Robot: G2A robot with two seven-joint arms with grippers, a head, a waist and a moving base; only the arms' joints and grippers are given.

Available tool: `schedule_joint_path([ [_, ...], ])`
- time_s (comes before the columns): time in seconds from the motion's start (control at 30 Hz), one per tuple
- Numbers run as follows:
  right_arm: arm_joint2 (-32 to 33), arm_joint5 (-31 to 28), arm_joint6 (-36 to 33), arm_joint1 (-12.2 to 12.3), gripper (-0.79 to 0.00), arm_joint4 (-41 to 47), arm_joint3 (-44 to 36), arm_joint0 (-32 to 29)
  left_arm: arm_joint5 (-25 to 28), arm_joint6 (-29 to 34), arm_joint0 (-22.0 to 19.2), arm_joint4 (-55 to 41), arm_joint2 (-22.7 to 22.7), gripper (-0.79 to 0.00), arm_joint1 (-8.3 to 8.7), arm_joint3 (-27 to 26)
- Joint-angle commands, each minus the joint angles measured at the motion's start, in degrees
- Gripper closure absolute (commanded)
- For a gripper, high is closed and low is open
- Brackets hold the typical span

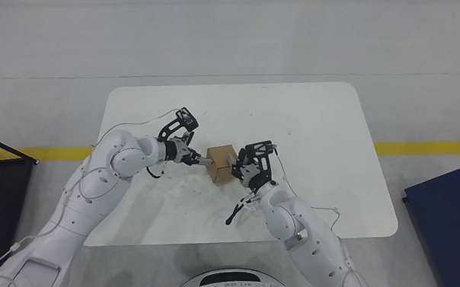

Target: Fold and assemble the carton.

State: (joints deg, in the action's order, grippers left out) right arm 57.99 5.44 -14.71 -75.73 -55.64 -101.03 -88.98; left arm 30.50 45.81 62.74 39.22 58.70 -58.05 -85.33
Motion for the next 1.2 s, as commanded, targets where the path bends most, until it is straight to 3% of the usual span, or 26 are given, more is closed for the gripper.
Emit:
schedule_joint_path([
  [0.0, 0.00, -0.03, -0.04, -0.01, -0.326, -0.07, 0.01, 0.09, 0.03, 0.07, -0.05, -0.08, 0.04, -0.785, 0.02, 0.10],
  [0.1, 0.01, 0.07, 0.05, -0.04, -0.391, -0.21, 0.01, 0.14, 0.02, 0.04, -0.16, -0.16, 0.34, -0.785, 0.09, 0.06],
  [0.13, -0.01, 0.16, 0.16, -0.04, -0.449, -0.39, 0.00, 0.15, 0.05, 0.08, -0.14, -0.18, 0.41, -0.785, 0.12, 0.03],
  [0.23, -0.08, 0.46, 0.41, -0.09, -0.751, -0.64, -0.02, 0.13, 0.35, 0.09, -0.06, -0.14, 0.52, -0.785, 0.19, 0.03],
  [0.27, -0.08, 0.43, 0.57, -0.10, -0.785, -0.67, -0.03, 0.15, 0.43, 0.09, -0.03, -0.15, 0.56, -0.785, 0.21, 0.07],
  [0.37, 0.00, 0.40, 0.83, -0.15, -0.782, -0.18, 0.10, 0.15, 0.66, -0.01, 0.19, -0.29, 0.70, -0.785, 0.29, 0.36],
  [0.53, 0.15, 0.17, 0.95, -0.24, -0.690, 0.84, 0.56, 0.33, 0.69, -0.16, 0.15, -0.32, 0.67, -0.785, 0.32, 0.58],
  [0.8, 1.86, -0.33, 3.74, -0.56, -0.683, 7.22, 2.32, 0.31, 0.61, -0.36, -1.09, -0.42, -0.04, -0.785, 0.08, 0.55],
  [0.93, 2.19, -1.42, 4.50, -0.69, -0.514, 9.96, 3.18, 0.19, 0.84, -0.21, -1.88, -0.13, -0.93, -0.785, -0.14, 1.06],
  [1.17, 2.26, -1.82, 3.85, -0.66, -0.406, 10.42, 3.33, -0.05, 0.86, -0.21, -2.83, -0.32, -2.34, -0.785, -0.55, 1.88],
])
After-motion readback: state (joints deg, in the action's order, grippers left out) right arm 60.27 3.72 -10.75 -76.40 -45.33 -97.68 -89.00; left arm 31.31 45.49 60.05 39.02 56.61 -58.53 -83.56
